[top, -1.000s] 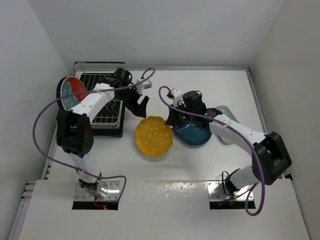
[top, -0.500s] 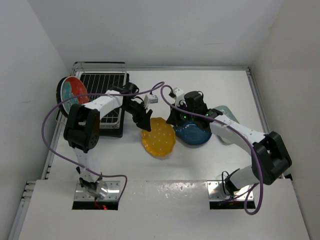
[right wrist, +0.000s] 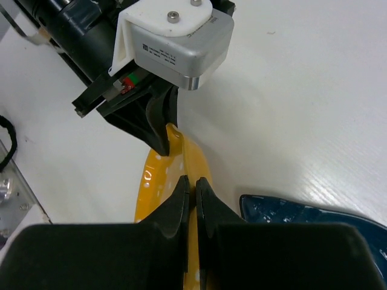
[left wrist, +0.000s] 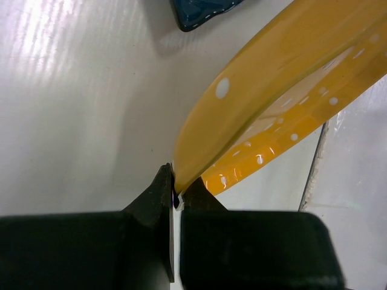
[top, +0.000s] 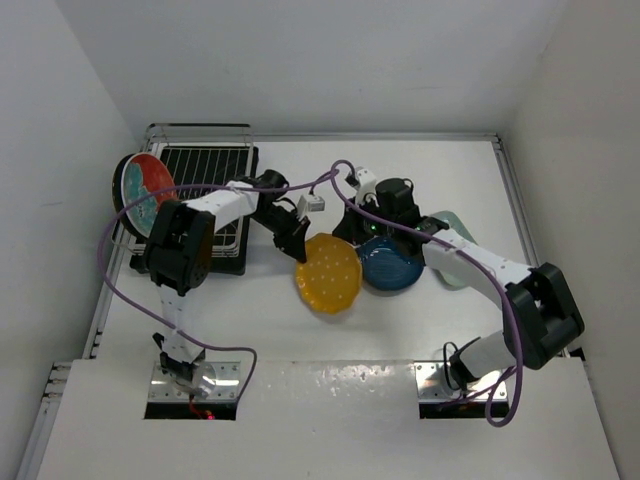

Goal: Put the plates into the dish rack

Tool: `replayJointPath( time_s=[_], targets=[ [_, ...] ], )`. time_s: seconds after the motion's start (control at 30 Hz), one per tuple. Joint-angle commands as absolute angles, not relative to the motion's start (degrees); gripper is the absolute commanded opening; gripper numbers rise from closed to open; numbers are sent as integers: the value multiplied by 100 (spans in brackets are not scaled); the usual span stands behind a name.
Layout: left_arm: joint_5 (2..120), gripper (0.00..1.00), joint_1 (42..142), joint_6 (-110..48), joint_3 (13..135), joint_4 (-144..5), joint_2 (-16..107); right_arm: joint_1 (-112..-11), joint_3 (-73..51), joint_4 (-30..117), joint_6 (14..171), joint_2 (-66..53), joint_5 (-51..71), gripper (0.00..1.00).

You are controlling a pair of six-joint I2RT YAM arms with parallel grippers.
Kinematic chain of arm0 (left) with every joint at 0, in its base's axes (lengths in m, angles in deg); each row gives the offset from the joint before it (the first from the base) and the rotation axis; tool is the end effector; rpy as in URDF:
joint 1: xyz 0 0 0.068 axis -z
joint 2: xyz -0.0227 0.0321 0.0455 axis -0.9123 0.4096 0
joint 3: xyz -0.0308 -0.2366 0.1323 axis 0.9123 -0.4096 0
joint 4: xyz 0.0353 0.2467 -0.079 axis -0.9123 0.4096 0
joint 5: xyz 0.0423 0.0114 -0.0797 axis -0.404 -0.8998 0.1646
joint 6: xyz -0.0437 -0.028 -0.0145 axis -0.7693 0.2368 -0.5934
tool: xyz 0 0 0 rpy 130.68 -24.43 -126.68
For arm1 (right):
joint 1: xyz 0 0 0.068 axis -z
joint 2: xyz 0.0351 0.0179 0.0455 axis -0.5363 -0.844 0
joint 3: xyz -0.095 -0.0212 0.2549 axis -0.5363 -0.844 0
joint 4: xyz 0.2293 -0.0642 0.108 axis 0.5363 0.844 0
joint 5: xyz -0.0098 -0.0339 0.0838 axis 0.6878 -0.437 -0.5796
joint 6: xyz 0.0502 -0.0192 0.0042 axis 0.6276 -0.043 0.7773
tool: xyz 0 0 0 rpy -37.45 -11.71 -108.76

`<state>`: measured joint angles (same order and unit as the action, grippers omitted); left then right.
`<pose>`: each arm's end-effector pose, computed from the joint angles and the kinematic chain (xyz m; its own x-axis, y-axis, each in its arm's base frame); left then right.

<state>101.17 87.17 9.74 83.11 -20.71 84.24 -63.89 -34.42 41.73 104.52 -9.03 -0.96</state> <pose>0.3477 -0.1645 0.1741 -0.6271 0.5908 -0.5077 0.7619 0.3294 -0.5577 0.2710 0.1790 0.2428 -0.6434 -0.0391 -0.7645 -0.5509 0.7171 0.4270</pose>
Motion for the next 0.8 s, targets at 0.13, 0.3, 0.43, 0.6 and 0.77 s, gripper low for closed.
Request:
replayJointPath(
  time_s=[0.13,0.3,0.43,0.6,0.77],
  targets=[
    [10356,0,8227,94,8859,-2080,7682,-6205,-3418,3692,10755,-703,-142,37],
    [9724,0,7849,-601,9562,-2080,7295,-6134,-3357,3842,10869,-624,68,85],
    [9020,0,7515,-1032,10186,-2080,6961,-5959,-3418,3763,10992,-501,236,88],
    [7399,0,7137,-1463,11134,-1966,6645,-5906,-3462,3675,11185,-457,358,90],
    [4840,0,6785,-1718,11444,-1904,6135,-5897,-3506,3631,11370,-352,455,90]
  ],
)
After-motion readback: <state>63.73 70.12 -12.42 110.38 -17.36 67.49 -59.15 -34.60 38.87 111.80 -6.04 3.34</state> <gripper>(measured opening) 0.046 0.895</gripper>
